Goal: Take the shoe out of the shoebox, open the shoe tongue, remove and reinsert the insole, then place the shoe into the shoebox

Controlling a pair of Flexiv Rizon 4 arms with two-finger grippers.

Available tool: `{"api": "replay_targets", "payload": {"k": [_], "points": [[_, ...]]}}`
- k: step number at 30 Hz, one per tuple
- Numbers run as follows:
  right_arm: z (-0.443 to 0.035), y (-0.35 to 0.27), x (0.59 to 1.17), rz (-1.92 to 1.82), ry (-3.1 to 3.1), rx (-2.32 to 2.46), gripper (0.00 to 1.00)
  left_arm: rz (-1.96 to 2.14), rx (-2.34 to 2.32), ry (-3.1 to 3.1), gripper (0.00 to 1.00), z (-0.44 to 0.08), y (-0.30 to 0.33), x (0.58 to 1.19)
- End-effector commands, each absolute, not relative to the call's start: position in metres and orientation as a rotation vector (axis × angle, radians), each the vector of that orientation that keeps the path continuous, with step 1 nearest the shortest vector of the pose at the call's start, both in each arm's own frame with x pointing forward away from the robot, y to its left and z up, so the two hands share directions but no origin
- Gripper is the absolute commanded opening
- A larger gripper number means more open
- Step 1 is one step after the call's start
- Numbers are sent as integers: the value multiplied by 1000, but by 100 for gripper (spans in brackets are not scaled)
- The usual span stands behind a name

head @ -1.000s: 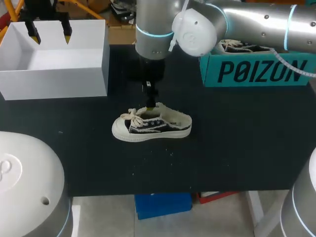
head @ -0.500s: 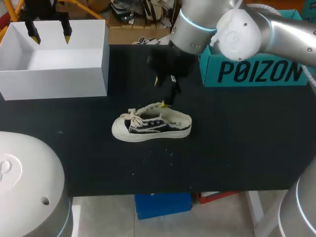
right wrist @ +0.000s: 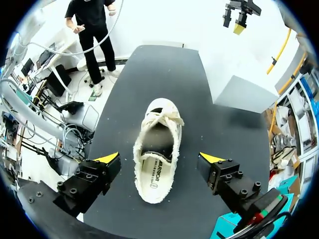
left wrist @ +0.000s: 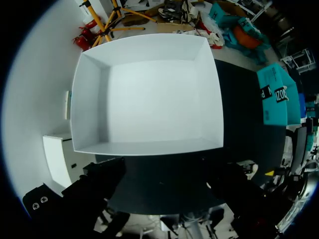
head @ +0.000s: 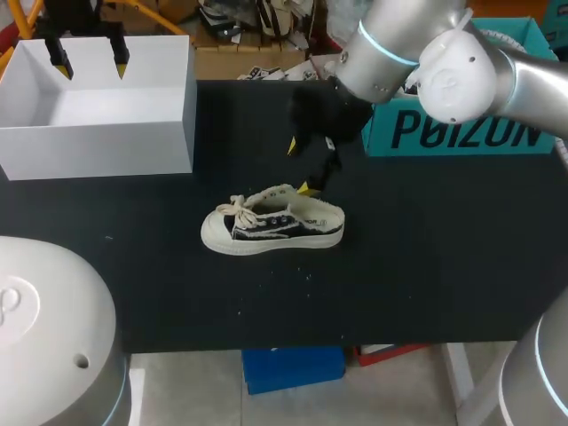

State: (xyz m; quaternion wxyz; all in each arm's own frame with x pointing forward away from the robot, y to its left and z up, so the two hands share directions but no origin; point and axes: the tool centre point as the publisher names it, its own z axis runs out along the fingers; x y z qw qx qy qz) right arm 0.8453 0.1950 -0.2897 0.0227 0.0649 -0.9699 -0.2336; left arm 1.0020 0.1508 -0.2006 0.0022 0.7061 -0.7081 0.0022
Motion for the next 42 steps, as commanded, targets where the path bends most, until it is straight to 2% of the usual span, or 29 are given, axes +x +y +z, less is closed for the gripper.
{"api": "replay_targets", "payload": {"k": [1, 29, 36, 42], "points": [[-290, 195, 844, -723, -3006, 200, 100, 1, 2218, -2220, 100, -200, 150, 1002], [-290, 195, 844, -723, -3006, 200, 100, 1, 2218, -2220, 100, -200, 150, 1002], [-297, 184, 842, -1079, -3001, 121, 100, 1, 2218, -2220, 100, -200, 150, 1002], [-310, 176, 847, -1173, -2988, 102, 100, 1, 2218, -2220, 100, -200, 150, 1002]]}}
